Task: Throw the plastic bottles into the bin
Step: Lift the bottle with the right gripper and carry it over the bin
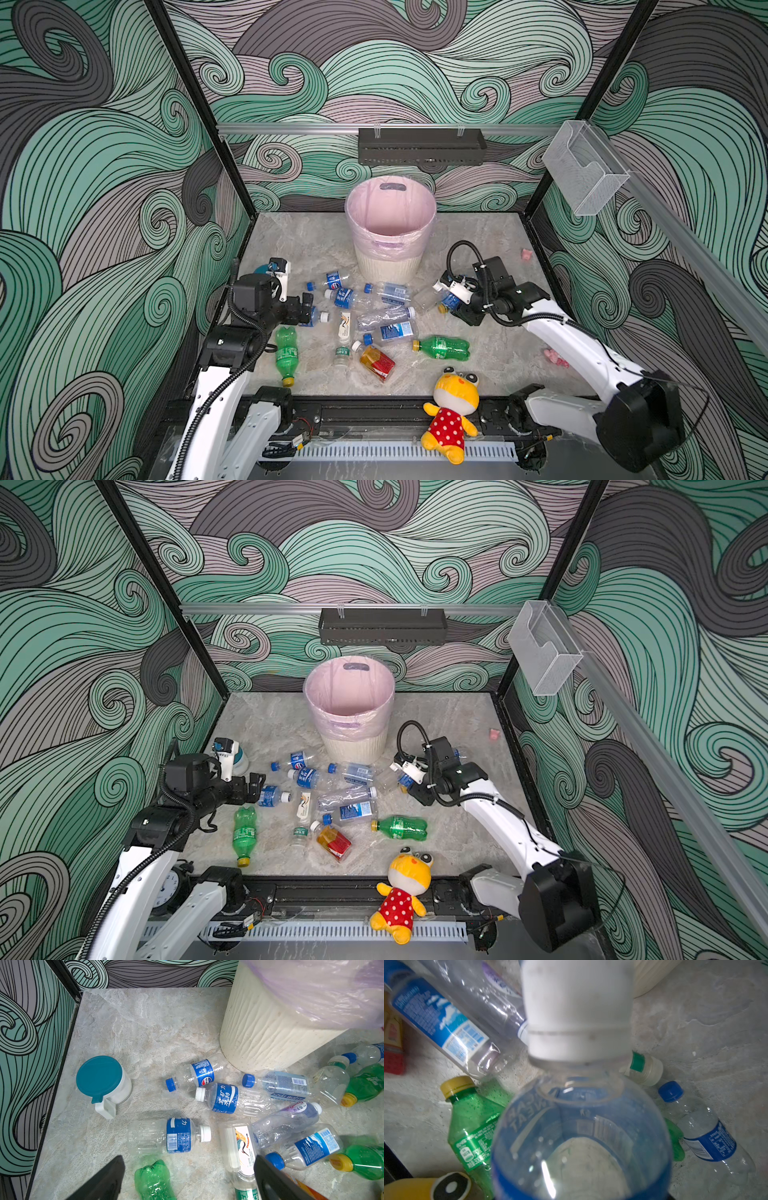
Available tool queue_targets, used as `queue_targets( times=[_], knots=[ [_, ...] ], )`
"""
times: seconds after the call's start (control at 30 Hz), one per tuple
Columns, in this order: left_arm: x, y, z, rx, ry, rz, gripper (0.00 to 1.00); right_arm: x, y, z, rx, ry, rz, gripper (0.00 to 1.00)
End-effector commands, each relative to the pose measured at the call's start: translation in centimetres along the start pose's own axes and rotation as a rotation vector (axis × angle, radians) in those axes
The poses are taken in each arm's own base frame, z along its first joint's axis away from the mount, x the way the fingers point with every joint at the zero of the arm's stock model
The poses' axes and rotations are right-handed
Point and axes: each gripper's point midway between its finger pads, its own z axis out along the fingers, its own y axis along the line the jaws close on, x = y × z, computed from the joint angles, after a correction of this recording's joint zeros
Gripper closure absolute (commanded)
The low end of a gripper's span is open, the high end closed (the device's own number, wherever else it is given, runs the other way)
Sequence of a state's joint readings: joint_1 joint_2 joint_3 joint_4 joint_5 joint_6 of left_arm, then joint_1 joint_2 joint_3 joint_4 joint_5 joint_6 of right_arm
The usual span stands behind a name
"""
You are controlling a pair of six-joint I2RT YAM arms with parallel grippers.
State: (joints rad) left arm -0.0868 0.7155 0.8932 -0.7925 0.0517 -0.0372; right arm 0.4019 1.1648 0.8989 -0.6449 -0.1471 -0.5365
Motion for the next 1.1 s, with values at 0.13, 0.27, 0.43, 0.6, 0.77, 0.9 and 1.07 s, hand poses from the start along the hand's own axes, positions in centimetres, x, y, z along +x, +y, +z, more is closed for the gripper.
queue_targets(
  times=[0.13,0.27,0.43,0.6,0.77,0.9,1.07],
  knots=[
    [-1.4,0.4,-0.1,-0.028,-0.039,-0.064,0.01,-4.9,-1.1,-5.1,0.054,-0.249,0.207,0.54],
    [-0.4,1.5,-0.1,-0.089,0.0,-0.093,0.01,-5.9,-2.1,-8.0,0.132,-0.377,0.294,0.58],
    [0.4,2.2,-0.2,-0.131,0.013,-0.121,0.01,-6.3,-1.3,-10.5,0.137,-0.527,0.331,0.56],
    [0.7,2.5,-0.1,-0.148,0.039,-0.135,0.01,-7.5,-1.1,-12.6,0.094,-0.552,0.376,0.57],
    [0.4,1.8,0.0,-0.11,0.034,-0.157,0.01,-16.2,-3.2,-16.5,0.012,-0.702,0.355,0.6],
    [0.3,-0.1,0.4,0.004,0.046,-0.134,0.01,-26.4,-6.3,-17.0,-0.093,-0.789,0.344,0.58],
    [0.3,0.9,-0.6,-0.067,0.082,-0.154,0.02,-32.6,-8.3,-13.8,-0.104,-0.71,0.333,0.17]
  ],
)
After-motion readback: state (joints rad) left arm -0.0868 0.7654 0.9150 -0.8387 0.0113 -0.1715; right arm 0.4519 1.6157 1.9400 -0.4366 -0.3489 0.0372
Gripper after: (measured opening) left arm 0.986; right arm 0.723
